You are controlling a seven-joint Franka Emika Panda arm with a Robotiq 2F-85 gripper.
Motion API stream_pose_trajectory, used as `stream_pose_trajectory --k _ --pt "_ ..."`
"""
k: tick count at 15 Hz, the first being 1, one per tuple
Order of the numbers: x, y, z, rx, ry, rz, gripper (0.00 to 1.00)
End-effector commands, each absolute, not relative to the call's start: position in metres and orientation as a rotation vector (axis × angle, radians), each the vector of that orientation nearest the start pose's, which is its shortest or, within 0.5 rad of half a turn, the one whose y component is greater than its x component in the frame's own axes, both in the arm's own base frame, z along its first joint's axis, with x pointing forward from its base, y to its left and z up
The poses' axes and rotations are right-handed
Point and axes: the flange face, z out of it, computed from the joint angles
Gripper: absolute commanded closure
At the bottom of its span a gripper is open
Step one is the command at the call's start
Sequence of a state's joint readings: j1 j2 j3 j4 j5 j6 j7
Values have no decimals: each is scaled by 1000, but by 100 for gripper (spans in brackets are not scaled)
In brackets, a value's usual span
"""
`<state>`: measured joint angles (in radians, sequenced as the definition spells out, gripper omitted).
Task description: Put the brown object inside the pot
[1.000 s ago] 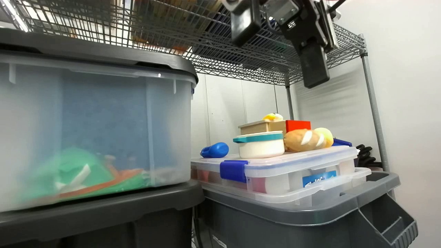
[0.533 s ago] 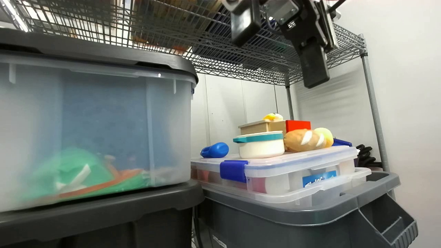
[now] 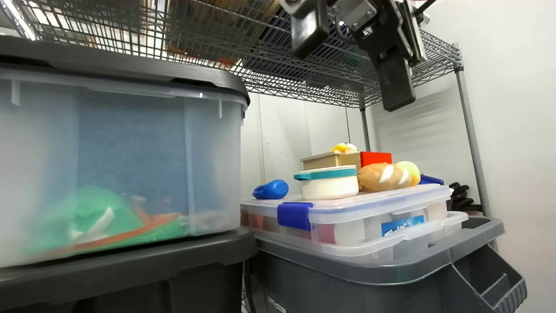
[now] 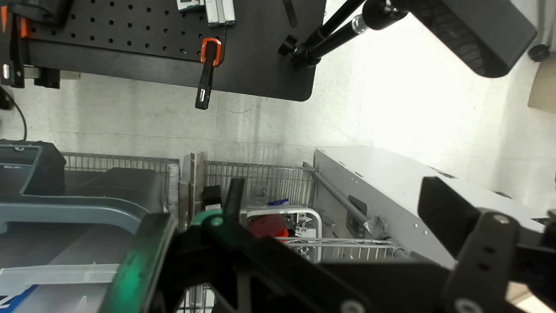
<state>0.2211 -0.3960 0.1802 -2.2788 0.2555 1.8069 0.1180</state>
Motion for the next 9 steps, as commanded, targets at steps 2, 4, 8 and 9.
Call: stream_pose_trajectory --k 2,4,8,9 --pt "383 192 502 -2971 -293 181 0" --pt "383 192 502 -2971 -293 181 0" --pt "387 178 509 -2977 -245 151 0" --pt "387 174 511 -2985 -235 139 0"
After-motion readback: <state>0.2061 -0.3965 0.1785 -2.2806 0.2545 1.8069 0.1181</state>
